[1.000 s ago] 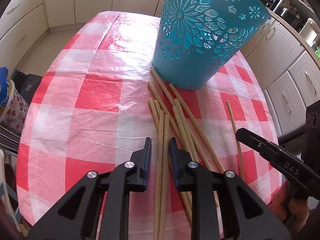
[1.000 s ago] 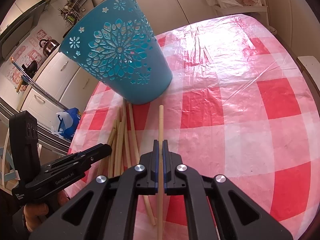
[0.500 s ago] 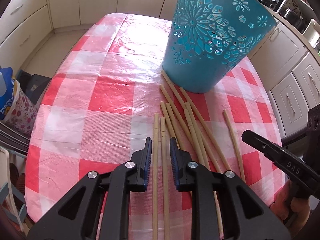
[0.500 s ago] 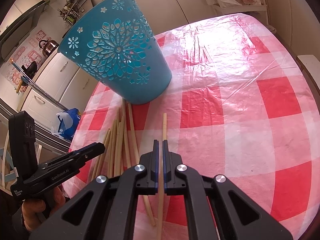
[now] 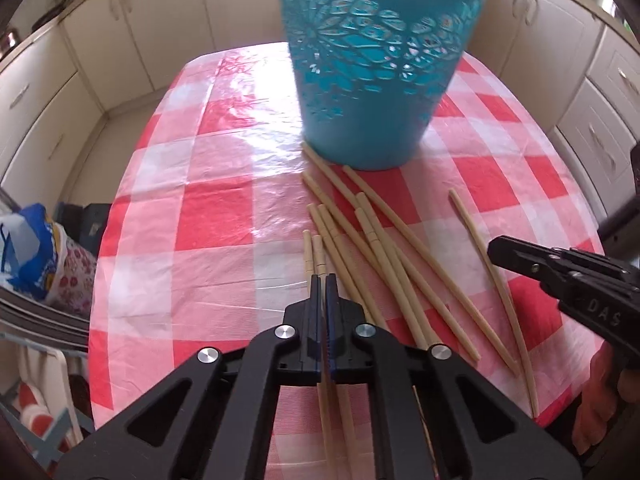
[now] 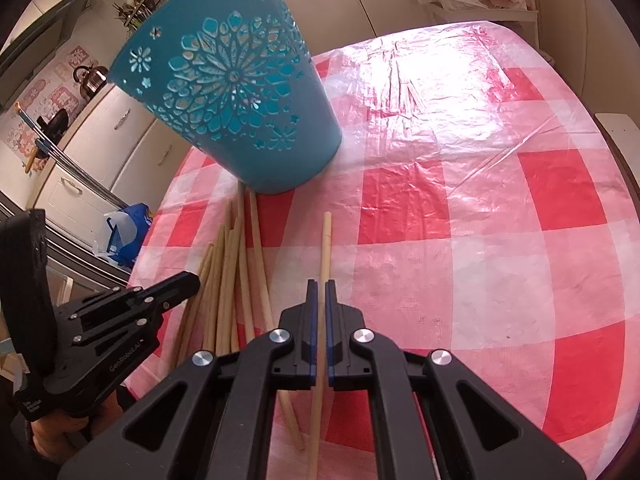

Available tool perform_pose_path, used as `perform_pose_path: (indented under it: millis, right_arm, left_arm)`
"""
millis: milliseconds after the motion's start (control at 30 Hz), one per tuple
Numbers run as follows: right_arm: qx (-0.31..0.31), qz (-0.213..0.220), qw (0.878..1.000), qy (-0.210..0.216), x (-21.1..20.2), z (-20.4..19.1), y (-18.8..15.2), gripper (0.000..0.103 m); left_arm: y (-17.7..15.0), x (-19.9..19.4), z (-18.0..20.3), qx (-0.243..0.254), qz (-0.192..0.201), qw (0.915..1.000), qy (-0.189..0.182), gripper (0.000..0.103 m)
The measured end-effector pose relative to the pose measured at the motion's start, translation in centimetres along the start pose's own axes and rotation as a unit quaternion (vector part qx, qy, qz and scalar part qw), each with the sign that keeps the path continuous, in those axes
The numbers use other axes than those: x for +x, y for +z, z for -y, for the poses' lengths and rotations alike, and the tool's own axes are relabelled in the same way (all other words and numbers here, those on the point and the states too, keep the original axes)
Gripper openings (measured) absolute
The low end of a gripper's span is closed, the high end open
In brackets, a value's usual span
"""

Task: Organize utensils

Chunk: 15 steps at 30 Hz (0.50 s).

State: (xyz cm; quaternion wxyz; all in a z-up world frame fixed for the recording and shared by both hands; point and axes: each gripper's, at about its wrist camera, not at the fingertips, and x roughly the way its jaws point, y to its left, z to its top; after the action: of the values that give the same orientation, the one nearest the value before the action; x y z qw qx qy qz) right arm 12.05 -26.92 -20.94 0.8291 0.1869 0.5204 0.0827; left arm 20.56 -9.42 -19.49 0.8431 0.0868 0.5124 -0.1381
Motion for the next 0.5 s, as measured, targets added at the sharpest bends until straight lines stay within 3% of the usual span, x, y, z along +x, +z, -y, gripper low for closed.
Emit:
perform_pose_path:
  millis: [233,333,367,400,500]
  right_arm:
    - [-0.073,-0.004,0.996,-0.049,0.8,-2.3,0.2,0.006]
    - [-0.097,-0.008,0.994,-0.057,1.0,-3.1,0.2,0.015]
    - [-0.109,-0.007,0.992,-0.066,1.1,-3.5,0.1,0.014]
    - [-0.127,-0.003,0.989,-0.081,1.2,-3.9,-0.1,0.007]
    - [-0.15,0.007,0.983,-0.107,1.3,-4.5,-0.7,0.006]
  left_arm:
    - [1.2,0.4,-2.6,-0.052,-0.047,0.9954,-0.066,0.002]
    - [1.0,0.1,-3.0,-0.04,-0.05,0.9959,-0.064,0.002]
    - [1.0,0.0,-2.9,-0.034,-0.049,0.9963,-0.061,0.002]
    - [1.0,0.0,-2.7,-0.028,-0.048,0.9967,-0.058,0.002]
    - [1.4,-0.1,-2.7,-0.02,-0.047,0.9972,-0.055,0.0]
